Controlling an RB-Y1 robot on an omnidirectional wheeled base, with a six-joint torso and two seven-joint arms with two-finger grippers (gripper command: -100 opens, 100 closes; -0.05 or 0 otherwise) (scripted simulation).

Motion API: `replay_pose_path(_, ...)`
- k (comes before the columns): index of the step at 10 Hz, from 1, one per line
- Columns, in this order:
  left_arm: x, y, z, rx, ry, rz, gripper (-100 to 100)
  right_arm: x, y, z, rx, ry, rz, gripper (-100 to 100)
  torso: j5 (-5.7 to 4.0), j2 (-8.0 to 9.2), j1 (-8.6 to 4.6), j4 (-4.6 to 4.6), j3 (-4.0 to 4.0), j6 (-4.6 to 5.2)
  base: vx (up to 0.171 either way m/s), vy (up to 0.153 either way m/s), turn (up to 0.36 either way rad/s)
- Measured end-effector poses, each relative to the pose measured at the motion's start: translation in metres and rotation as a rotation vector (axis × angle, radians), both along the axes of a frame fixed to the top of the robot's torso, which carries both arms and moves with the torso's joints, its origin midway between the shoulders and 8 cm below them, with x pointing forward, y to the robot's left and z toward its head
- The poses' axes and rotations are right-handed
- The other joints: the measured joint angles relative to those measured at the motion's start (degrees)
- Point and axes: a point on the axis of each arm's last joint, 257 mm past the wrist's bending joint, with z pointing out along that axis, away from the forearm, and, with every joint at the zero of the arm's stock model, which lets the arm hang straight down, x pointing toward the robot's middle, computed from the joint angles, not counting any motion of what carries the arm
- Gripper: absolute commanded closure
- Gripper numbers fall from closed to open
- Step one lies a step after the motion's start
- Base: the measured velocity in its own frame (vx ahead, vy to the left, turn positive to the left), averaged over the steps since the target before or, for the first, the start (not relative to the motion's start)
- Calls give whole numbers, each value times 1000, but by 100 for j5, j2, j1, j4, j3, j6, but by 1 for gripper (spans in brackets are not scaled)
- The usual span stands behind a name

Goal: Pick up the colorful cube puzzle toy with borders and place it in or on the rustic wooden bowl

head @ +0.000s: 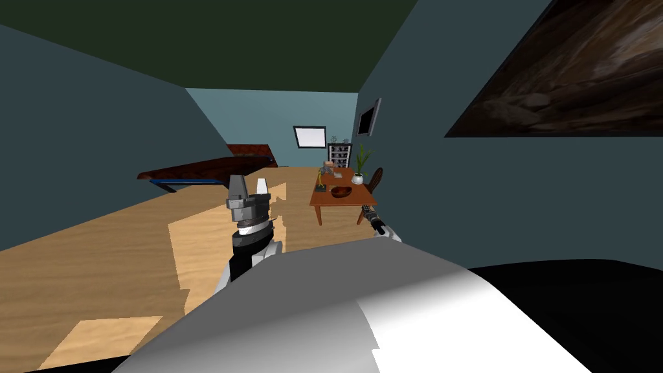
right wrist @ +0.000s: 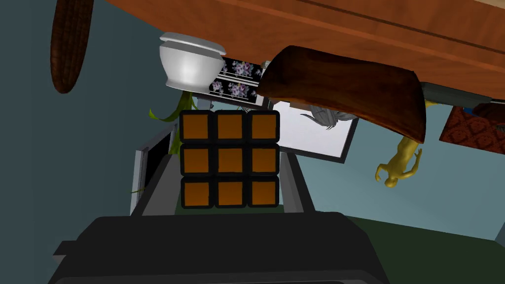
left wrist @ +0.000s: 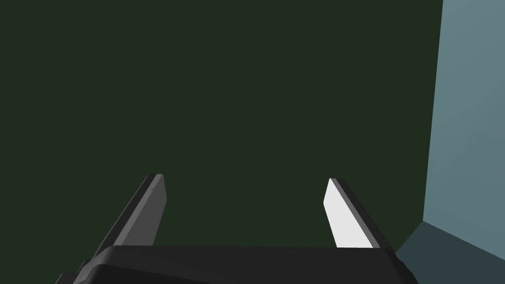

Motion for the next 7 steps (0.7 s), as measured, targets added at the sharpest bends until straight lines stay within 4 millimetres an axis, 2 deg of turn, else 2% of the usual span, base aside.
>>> replay_pose_path(4,0,0,0,0,0,0,0,25,35,33,-50,-88,114,100,5,-39,8,-4,-21,-18,182,40,-25)
replay_pose_path(7,0,0,0,0,0,0,0,47,66,60,-86,-163,198,100,4,-53,-12,-6,-28,-17,228,-2,0)
